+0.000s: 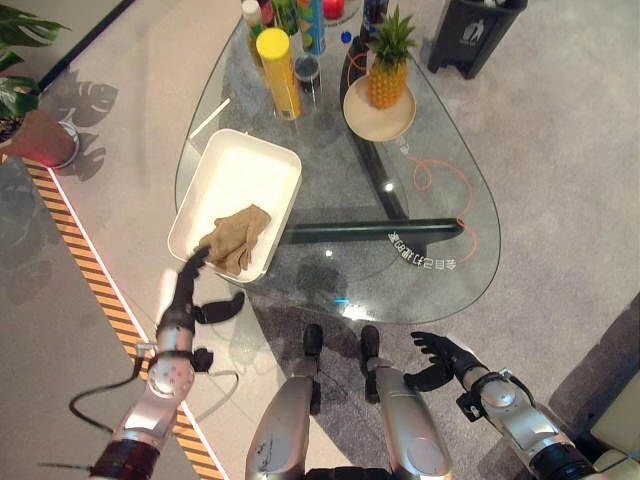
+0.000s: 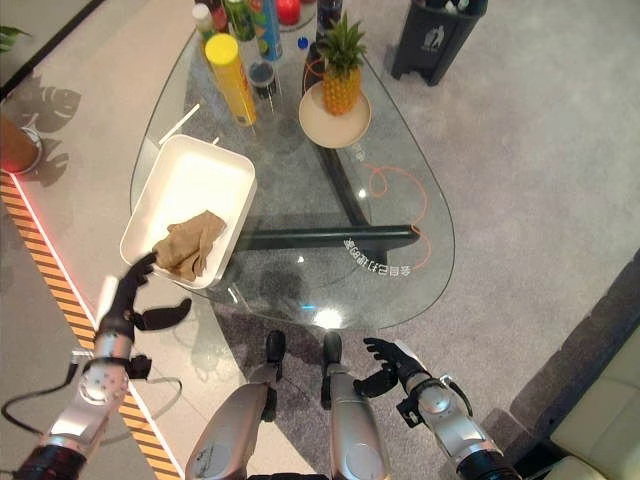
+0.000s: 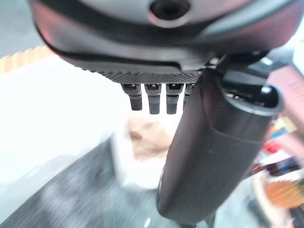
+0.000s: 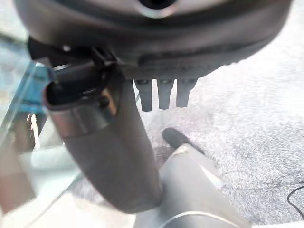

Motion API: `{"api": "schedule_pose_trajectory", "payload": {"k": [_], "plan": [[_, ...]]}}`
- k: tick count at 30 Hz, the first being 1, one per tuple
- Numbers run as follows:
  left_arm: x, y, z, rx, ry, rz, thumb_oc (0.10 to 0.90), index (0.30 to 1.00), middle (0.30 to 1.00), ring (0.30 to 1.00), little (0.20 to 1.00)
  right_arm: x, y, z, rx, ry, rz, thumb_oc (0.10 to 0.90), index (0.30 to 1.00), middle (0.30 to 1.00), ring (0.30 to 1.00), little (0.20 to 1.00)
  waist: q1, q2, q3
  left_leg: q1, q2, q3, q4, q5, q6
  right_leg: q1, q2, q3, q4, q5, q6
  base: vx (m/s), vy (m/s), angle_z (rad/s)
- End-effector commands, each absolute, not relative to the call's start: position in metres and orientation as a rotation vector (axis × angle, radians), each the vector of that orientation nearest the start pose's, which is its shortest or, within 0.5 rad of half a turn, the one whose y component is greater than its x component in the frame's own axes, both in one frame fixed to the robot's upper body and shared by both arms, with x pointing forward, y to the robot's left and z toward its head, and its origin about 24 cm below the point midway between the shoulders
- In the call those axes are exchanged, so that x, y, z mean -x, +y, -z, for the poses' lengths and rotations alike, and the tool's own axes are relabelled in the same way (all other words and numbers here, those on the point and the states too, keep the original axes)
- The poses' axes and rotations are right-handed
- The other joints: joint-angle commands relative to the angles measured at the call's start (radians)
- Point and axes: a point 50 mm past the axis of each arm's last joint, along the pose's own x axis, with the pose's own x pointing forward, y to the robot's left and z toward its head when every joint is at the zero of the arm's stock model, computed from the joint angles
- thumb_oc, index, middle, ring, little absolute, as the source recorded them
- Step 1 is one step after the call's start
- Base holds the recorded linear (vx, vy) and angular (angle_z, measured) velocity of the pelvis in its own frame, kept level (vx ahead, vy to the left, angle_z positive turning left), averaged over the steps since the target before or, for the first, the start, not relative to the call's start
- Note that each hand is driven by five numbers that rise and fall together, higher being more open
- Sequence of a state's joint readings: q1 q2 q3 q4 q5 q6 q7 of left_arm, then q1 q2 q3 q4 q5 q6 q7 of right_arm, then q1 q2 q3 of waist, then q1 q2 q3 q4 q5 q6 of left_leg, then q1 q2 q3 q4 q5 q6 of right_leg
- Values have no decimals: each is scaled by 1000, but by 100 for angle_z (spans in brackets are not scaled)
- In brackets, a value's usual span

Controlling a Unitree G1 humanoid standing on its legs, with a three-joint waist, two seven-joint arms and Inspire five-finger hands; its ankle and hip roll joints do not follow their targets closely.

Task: Wipe the table with a cloth and put it in the basket.

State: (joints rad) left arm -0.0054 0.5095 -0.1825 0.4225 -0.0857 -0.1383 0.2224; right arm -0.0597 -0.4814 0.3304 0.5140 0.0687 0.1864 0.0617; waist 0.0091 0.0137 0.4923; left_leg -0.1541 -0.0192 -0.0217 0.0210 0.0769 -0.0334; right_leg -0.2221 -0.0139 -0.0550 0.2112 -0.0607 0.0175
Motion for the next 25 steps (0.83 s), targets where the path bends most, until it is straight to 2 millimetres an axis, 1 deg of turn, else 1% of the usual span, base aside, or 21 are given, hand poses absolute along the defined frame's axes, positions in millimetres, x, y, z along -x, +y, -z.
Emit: {"api": "schedule_pose_trajectory", "payload": {"k": [1,2,3,5,8,9,10,11,14,17,21,25], "plan": [[-218,256,27,-407,297,-92,800,900,900,900,900,-190,-233,84,463,766,-165,800,900,900,900,900,11,-31,-197,16,-63,-19,63,-94,18,110,4,-22,-119,15,23,55,-180,9],[-207,250,45,-344,382,-77,800,900,900,900,900,-181,-234,96,436,818,-139,800,900,900,900,900,17,-33,-223,43,-56,-23,49,-93,17,139,5,-26,-132,15,22,58,-173,17],[-201,246,55,-329,427,-73,800,900,900,900,900,-175,-235,102,425,850,-122,800,900,900,900,900,20,-34,-237,58,-53,-25,43,-93,17,156,6,-29,-140,16,23,76,-182,18],[-182,236,82,-298,559,-57,800,900,900,900,900,-162,-232,117,406,916,-93,800,900,900,900,900,27,-40,-272,89,-46,-23,35,-96,16,193,7,-32,-160,21,23,74,-150,10],[-158,227,112,-278,730,-31,800,900,900,900,900,-147,-230,132,348,1007,-47,800,900,900,900,900,30,-45,-308,126,-34,-17,28,-103,12,235,8,-31,-186,26,25,34,-114,6],[-152,226,118,-280,773,-37,800,900,900,900,900,-144,-230,135,334,1030,-35,800,900,900,900,900,28,-46,-316,135,-31,-14,25,-104,11,243,9,-28,-194,28,25,10,-91,9],[-141,225,129,-269,830,-59,800,900,900,900,900,-137,-227,142,311,1073,-22,800,900,900,900,900,23,-46,-331,153,-26,-7,19,-108,10,260,11,-23,-205,29,26,10,-64,2],[-139,224,131,-258,845,-67,800,900,900,900,900,-136,-226,143,300,1085,-13,800,900,900,900,900,22,-46,-334,158,-24,-5,17,-109,9,265,11,-21,-208,30,26,20,-67,-3],[-125,222,145,-224,950,-87,800,900,900,900,900,-120,-225,153,219,1159,28,800,900,900,900,900,15,-41,-355,186,-15,4,7,-114,6,290,14,-15,-219,26,24,12,-46,-3],[-115,218,152,-187,1015,-83,800,900,900,900,900,-108,-222,159,162,1215,68,800,900,900,900,900,6,-32,-370,209,-6,10,-8,-116,3,308,15,-10,-227,23,23,3,-11,-1],[-113,211,155,-164,1020,-31,800,900,900,900,900,-104,-222,161,157,1227,67,800,900,900,900,900,0,-22,-386,228,0,14,-33,-112,2,322,17,-7,-241,21,23,4,-1,-6],[-111,211,156,-147,1034,-37,800,900,900,900,900,-100,-221,162,165,1246,61,800,900,900,900,900,-2,-16,-395,237,0,14,-49,-109,2,328,17,-10,-251,22,23,-2,3,-4]]}}
